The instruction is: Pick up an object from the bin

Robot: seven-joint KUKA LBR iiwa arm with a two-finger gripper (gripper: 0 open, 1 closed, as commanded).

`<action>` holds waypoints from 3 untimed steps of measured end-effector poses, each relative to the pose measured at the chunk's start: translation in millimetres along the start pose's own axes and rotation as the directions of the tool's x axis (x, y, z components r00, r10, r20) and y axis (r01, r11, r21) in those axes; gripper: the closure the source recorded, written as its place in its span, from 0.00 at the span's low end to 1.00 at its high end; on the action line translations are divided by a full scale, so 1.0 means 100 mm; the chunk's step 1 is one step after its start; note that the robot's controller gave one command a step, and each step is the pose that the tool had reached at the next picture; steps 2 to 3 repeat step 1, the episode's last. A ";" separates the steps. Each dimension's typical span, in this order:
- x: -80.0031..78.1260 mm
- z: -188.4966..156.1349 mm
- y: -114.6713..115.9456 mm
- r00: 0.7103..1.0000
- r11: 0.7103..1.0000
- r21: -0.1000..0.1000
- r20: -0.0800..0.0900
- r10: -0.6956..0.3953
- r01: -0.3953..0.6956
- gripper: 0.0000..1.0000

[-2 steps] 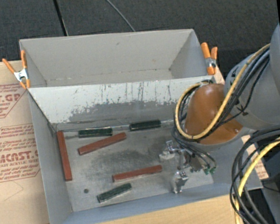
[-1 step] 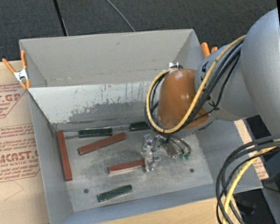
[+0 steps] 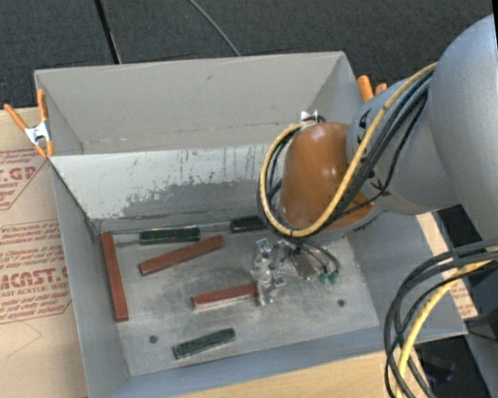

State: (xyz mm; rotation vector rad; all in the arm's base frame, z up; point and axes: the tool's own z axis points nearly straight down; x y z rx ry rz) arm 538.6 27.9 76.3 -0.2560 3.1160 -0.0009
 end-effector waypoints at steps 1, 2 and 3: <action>-0.26 -1.60 0.01 1.000 1.000 -0.001 -0.006 -0.018 0.018 1.00; -0.26 -1.60 0.01 1.000 1.000 -0.001 -0.006 -0.018 0.018 1.00; -0.26 -1.60 0.01 1.000 1.000 -0.001 -0.006 -0.018 0.018 1.00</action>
Offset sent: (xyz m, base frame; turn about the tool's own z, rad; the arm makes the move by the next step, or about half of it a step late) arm 0.0000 0.0000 0.0000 0.0000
